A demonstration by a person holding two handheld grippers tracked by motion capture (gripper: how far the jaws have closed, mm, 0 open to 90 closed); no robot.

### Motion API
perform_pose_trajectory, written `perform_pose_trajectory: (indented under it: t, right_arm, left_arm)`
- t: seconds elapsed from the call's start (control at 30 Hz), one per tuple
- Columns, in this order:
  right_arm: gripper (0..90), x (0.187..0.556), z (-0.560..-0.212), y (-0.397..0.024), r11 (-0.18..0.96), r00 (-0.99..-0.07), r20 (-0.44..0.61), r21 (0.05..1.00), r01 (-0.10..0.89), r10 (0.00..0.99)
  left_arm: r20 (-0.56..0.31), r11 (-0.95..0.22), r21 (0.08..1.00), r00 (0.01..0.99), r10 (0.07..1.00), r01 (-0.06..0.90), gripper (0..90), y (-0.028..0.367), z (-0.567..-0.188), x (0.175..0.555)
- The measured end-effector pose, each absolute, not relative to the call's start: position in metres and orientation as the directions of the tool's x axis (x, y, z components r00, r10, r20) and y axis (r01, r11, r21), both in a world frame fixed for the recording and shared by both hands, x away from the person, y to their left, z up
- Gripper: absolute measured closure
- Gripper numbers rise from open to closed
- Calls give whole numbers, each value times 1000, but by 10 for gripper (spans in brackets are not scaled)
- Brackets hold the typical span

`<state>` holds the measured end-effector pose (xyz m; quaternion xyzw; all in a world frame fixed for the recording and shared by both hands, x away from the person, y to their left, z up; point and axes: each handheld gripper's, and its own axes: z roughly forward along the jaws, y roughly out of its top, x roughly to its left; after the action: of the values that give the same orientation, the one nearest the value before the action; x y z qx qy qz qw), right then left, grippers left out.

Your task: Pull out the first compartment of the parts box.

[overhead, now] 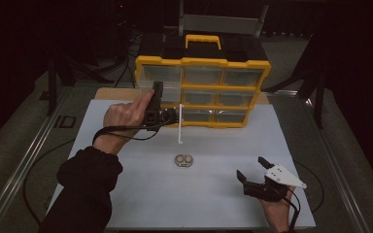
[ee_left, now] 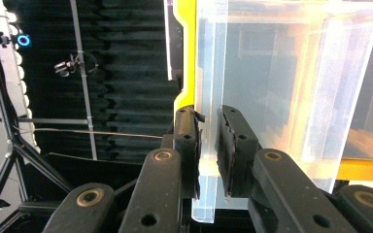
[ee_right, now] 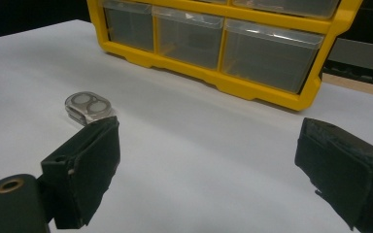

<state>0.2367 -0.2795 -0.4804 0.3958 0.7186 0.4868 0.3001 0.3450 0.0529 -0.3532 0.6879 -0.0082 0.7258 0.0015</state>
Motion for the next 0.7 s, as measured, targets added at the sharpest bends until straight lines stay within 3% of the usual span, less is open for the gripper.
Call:
perform_pose_trajectory:
  t: [0.7]
  right_arm:
    - [91, 237, -480, -279, 213, -506, -46, 937, 277, 862]
  left_arm:
    - [998, -1000, 1, -58, 2, -29, 779, 56, -356, 335]
